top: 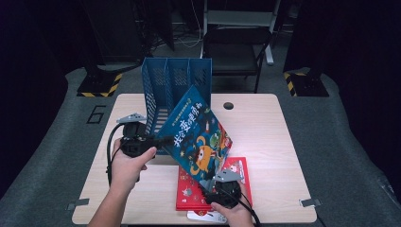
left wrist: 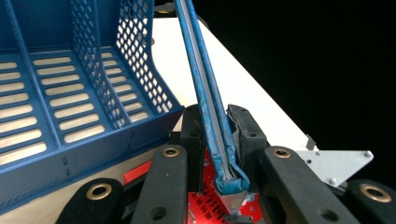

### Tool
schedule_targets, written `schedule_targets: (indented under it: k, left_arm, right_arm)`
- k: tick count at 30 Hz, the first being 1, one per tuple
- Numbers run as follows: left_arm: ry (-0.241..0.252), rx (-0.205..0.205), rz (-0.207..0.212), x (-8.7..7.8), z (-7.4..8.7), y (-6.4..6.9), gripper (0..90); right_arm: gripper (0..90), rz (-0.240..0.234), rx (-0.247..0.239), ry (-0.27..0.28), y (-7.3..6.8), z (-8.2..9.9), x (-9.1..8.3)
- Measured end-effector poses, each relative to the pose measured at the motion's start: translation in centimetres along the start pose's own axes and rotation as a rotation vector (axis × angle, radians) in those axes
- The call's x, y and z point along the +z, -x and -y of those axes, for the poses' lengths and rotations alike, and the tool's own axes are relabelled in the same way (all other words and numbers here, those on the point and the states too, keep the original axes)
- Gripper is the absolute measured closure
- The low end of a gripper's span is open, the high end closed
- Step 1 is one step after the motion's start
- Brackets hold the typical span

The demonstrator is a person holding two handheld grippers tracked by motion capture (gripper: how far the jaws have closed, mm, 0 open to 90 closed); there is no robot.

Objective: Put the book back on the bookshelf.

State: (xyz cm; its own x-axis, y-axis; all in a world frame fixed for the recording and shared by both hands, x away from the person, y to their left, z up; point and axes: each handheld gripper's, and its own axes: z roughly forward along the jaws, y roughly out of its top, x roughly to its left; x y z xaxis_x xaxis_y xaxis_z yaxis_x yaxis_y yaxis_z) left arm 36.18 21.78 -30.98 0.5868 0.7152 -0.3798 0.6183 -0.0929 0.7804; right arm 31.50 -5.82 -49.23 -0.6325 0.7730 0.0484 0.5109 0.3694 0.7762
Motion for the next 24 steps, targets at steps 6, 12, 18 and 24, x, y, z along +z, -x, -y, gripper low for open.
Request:
schedule_targets:
  k: [6, 12, 18, 24]
  left_arm:
    - [-0.002, -0.005, 0.021, -0.2, -0.2, 0.1, 78.8]
    - [-0.008, -0.009, 0.021, -0.1, -0.3, 0.1, 78.7]
    - [-0.011, -0.023, 0.028, -0.1, -0.4, -0.1, 78.6]
    - [-0.011, -0.021, 0.032, -0.1, -0.7, 0.1, 78.5]
  right_arm:
    - [26.6, 0.053, -0.031, 0.009, -0.1, -0.2, -0.1]
    - [30.0, 0.069, 0.019, 0.021, 0.7, -0.2, -0.2]
    - [33.0, 0.07, 0.057, 0.042, 1.3, 0.0, -0.6]
    - [33.8, 0.085, 0.082, 0.07, 1.7, 0.1, -0.9]
